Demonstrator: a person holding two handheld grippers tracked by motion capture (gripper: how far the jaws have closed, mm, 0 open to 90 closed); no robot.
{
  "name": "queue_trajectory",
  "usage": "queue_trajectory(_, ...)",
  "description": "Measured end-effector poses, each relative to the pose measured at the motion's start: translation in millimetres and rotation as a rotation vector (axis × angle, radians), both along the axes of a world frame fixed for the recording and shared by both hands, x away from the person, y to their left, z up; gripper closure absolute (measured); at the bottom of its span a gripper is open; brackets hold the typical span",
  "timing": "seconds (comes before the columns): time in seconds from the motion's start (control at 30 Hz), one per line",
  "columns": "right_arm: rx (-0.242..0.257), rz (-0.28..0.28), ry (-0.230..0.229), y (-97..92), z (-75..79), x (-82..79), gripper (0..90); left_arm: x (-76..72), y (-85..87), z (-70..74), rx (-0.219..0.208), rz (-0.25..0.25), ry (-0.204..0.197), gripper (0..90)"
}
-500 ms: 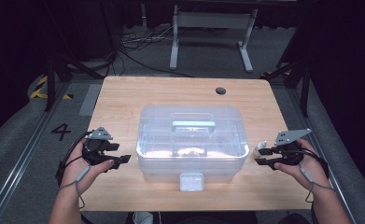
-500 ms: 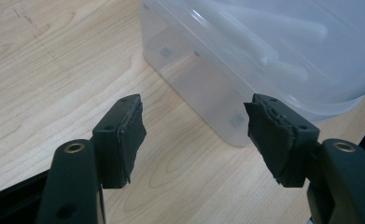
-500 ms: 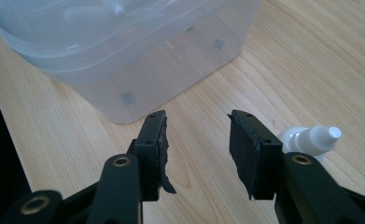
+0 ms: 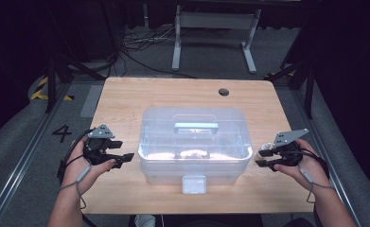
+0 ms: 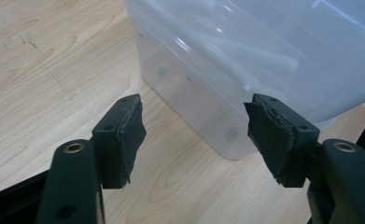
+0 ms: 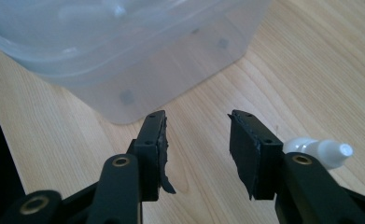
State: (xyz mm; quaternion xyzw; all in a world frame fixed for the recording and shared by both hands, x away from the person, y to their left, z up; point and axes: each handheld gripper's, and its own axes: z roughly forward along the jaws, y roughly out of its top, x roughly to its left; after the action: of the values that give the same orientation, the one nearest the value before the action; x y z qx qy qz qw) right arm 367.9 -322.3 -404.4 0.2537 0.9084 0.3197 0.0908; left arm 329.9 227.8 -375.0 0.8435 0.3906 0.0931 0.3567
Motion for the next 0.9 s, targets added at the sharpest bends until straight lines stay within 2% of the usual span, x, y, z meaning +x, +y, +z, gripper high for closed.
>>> queue_trajectory(0.03, 0.014, -0.006, -0.007, 0.6, 0.4, -0.4, 57.6, 0.1, -0.2, 0.1, -0.004, 0.001, 0.006, 38.3)
queue_trajectory(0.1, 0.001, 0.011, 0.003, 3.1, 0.8, -1.9, 57.6, 0.1, -0.4, 1.3, -0.007, 0.003, 0.005, 39.2)
queue_trajectory(0.5, -0.003, 0.016, 0.012, 5.8, 0.3, -5.6, 57.4, -4.5, -0.2, 17.1, -0.035, -0.007, -0.01, 43.5)
queue_trajectory(0.67, -0.005, 0.013, 0.016, 6.8, 0.5, -3.9, 57.2, -8.8, -5.1, 30.3, -0.054, -0.039, -0.042, 44.3)
queue_trajectory(0.9, -0.001, 0.021, 0.015, 11.3, 2.3, -4.3, 56.7, -6.9, -12.7, 42.1, -0.069, -0.067, -0.081, 44.0)
